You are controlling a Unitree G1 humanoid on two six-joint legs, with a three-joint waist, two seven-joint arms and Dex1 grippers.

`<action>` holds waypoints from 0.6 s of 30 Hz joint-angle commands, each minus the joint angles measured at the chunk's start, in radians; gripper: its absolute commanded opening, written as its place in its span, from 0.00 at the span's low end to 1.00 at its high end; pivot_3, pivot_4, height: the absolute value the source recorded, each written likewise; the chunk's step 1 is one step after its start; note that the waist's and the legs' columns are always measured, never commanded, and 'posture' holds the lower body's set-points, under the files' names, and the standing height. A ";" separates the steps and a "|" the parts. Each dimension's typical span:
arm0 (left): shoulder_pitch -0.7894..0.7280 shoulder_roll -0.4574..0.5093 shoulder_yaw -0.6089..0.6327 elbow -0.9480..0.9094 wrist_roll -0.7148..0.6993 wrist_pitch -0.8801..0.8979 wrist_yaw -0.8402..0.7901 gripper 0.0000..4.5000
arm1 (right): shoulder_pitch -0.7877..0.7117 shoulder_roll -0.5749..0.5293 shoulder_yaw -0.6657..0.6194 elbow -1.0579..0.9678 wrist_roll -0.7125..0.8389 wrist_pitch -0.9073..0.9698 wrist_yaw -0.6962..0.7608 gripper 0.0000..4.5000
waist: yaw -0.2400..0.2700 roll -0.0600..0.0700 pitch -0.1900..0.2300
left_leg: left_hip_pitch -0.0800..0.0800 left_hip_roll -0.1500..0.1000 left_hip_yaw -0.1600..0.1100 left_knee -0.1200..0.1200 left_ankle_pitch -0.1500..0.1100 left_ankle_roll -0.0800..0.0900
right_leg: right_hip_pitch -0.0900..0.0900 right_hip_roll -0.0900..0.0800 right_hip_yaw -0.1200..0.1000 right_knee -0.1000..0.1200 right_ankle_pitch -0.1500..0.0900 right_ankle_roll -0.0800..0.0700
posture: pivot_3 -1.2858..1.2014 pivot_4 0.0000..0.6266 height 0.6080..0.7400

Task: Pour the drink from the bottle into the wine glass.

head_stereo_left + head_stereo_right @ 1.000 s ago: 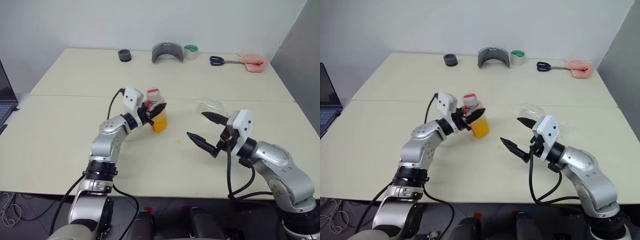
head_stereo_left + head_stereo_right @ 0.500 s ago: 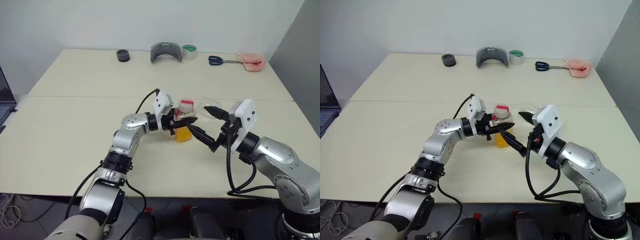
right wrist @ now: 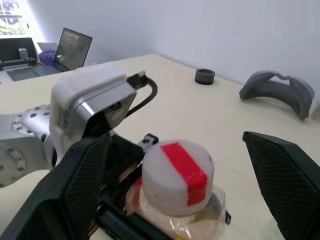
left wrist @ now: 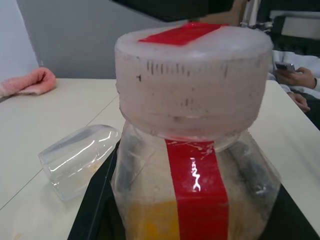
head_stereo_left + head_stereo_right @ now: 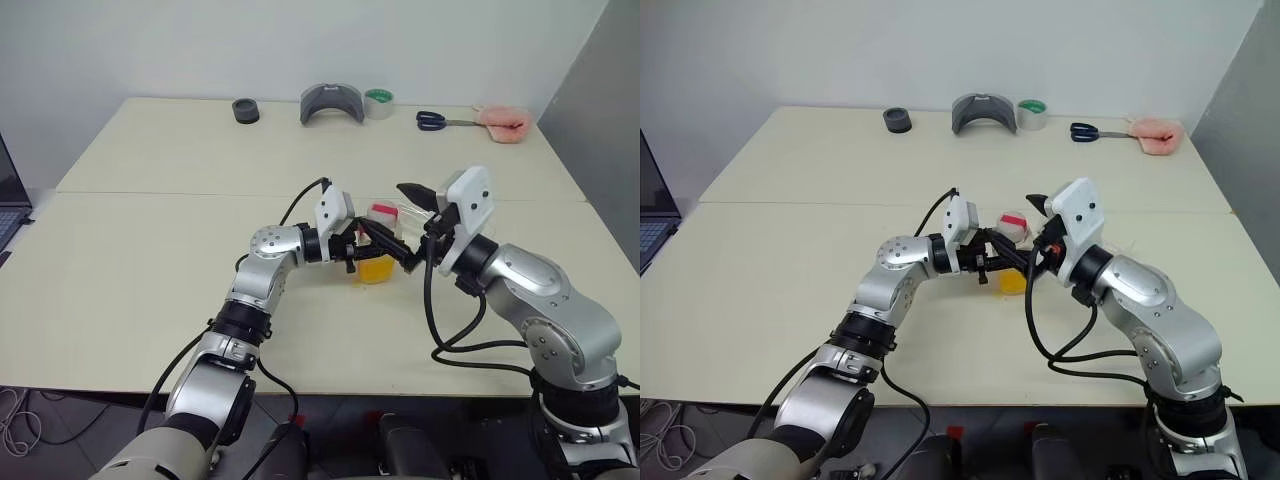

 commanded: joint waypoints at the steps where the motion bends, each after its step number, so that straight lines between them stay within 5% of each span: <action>1: -0.017 -0.004 0.004 -0.034 -0.004 -0.021 -0.002 0.40 | -0.023 0.000 -0.006 -0.016 -0.007 -0.004 0.001 1.00 | 0.000 0.000 0.000 | 0.000 0.000 0.000 0.000 0.000 0.000 | 0.000 0.000 0.000 0.000 0.000 0.000 | 0.52 0.24 1.00; 10: -0.009 -0.002 0.004 -0.045 -0.002 -0.013 0.005 0.40 | -0.028 -0.003 0.018 -0.005 -0.031 -0.001 0.005 1.00 | 0.000 0.000 0.000 | 0.000 0.000 0.000 0.000 0.000 0.000 | 0.000 0.000 0.000 0.000 0.000 0.000 | 0.52 0.24 1.00; 13: -0.007 -0.003 0.003 -0.049 -0.004 -0.008 0.004 0.40 | -0.026 0.000 0.023 0.007 -0.047 -0.005 0.000 0.87 | 0.000 0.000 0.000 | 0.000 0.000 0.000 0.000 0.000 0.000 | 0.000 0.000 0.000 0.000 0.000 0.000 | 0.52 0.24 1.00; 18: -0.006 -0.004 0.002 -0.052 -0.004 -0.007 0.001 0.40 | -0.017 0.004 0.029 0.010 -0.053 -0.011 0.013 0.48 | -0.001 0.000 0.000 | 0.000 0.000 0.000 0.000 0.000 0.000 | 0.000 0.000 0.000 0.000 0.000 0.000 | 0.52 0.24 1.00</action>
